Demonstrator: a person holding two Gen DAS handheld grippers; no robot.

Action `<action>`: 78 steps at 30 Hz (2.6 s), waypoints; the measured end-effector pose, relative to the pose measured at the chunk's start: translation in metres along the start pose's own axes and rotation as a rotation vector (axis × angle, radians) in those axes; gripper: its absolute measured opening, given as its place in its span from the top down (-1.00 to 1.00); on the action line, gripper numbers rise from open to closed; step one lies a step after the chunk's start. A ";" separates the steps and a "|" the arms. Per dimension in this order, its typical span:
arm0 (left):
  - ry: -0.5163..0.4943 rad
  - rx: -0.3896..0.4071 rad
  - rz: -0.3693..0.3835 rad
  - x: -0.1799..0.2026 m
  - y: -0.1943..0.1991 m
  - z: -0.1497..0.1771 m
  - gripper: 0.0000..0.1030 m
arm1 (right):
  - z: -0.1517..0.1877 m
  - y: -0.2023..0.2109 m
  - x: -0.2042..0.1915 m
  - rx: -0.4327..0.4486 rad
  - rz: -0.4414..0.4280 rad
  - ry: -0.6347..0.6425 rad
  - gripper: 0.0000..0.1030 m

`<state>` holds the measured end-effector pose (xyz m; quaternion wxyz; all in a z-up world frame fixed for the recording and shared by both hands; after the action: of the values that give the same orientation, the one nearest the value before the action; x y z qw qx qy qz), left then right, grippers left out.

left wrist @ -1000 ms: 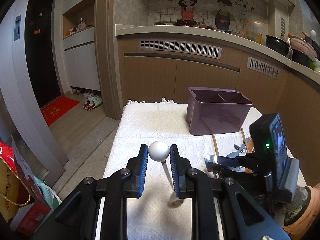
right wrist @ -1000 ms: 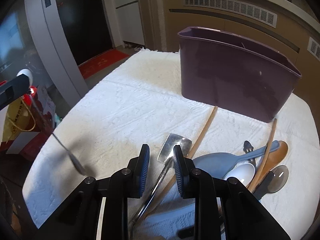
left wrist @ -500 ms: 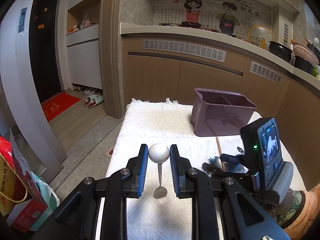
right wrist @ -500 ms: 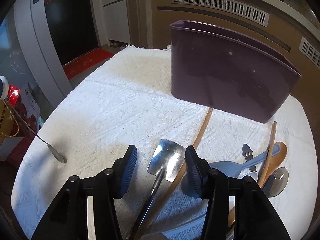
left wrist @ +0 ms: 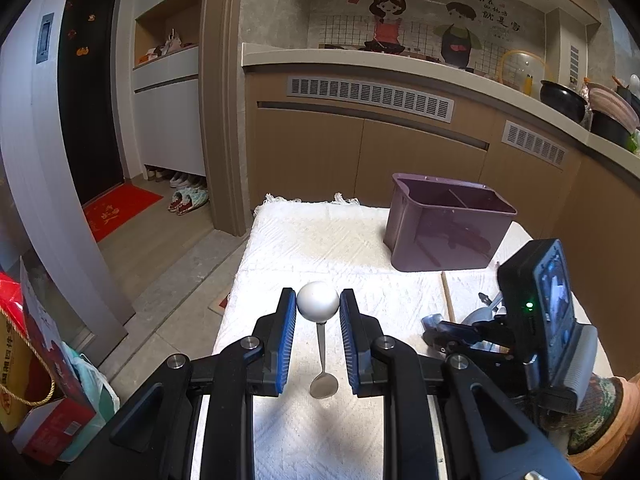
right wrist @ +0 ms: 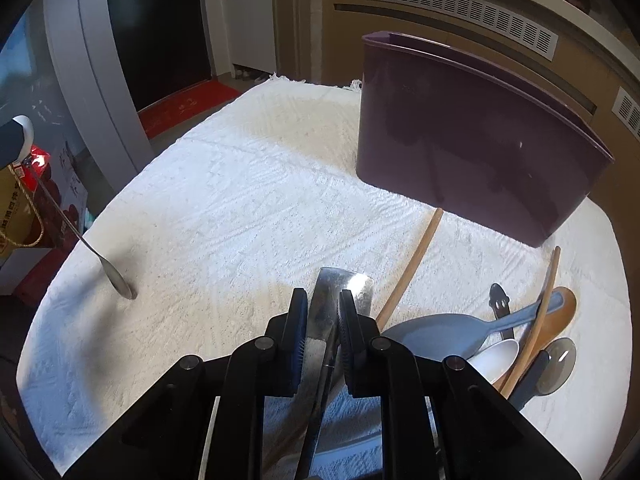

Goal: Organize utensils

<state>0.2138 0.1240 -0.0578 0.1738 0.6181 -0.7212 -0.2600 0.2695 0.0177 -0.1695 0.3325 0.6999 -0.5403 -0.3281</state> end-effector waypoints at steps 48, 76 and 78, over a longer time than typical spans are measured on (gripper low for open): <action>0.115 -0.380 -0.030 -0.045 -0.168 0.009 -0.06 | 0.009 0.006 0.011 -0.014 0.017 0.016 0.36; -0.136 0.115 0.022 0.069 0.023 -0.072 0.63 | -0.007 0.165 0.068 0.342 -0.025 -0.125 0.37; -0.151 0.152 0.020 0.077 0.032 -0.090 0.63 | -0.016 0.184 0.073 0.387 -0.010 -0.120 0.37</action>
<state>0.2260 0.0375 0.0284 0.0739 0.6011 -0.7559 -0.2486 0.1978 -0.0875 -0.0171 0.1576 0.7328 -0.6084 -0.2609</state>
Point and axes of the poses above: each gripper's, at about its wrist camera, not at the fingertips, and y roughly against the way its jaws point, x to its right, z to its underside, the point moved 8 cm from there along -y, roughly the way its jaws point, and after that the axes turned 10 degrees about -y, right-handed, at the moved point
